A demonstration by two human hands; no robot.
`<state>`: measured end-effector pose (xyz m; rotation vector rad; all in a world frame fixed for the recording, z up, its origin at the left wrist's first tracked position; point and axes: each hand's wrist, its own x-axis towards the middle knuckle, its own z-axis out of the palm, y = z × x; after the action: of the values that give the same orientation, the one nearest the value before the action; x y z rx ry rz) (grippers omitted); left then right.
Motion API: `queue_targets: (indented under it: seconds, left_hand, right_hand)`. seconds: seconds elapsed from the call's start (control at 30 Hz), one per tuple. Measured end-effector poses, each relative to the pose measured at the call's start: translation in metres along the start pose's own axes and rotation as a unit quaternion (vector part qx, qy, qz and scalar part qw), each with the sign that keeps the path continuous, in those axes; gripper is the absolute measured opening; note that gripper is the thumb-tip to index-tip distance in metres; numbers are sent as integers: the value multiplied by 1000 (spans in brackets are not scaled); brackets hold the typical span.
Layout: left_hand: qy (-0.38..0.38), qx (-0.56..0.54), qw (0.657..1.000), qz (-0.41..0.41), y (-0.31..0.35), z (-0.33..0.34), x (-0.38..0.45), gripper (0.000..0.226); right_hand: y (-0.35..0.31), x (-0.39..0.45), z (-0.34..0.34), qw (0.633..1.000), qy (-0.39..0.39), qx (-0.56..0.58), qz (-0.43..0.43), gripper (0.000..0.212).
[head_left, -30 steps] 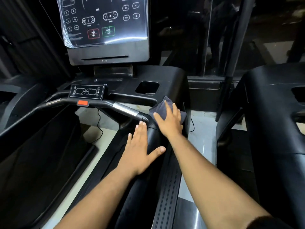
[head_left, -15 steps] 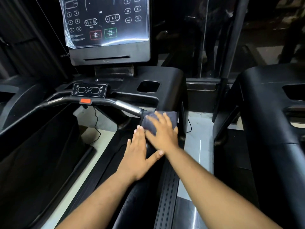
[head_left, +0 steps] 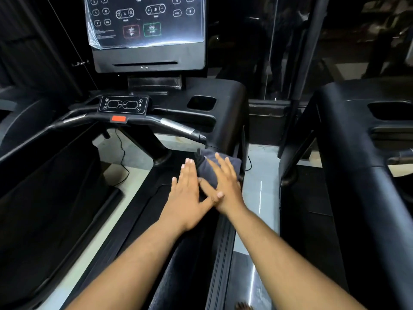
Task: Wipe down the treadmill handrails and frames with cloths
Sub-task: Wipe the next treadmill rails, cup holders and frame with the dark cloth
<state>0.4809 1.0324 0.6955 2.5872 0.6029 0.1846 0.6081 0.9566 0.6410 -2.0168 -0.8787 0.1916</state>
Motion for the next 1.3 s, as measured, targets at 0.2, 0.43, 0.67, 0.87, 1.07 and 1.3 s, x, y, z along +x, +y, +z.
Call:
queue_targets:
  seconds: [0.2,0.43,0.67,0.87,1.07,1.3]
  left_hand:
    - [-10,23,1000,2,5,-3,7,126]
    - [1,27,1000,1,6,-2,5,125]
    - [-2,34,999,3,2,1,7,128]
    - [19,-43,999,3,0,1,7,128]
    - [25,-71,997,-5,4,-2,1,130]
    - [41,5,999,-21,14,-8,-16,124]
  right_hand:
    - [5,23,-13,1000,3,28,-5,76]
    - [0,-26,11,994,61,86,14,71]
    - [5,19,-9,994,32,99,32,70]
    - [2,-12,10,998,53,28,-23,70]
    - [4,29,-9,997,-7,-47,-53,75]
    - [-20,34,-13,996,-21,-86,-7,70]
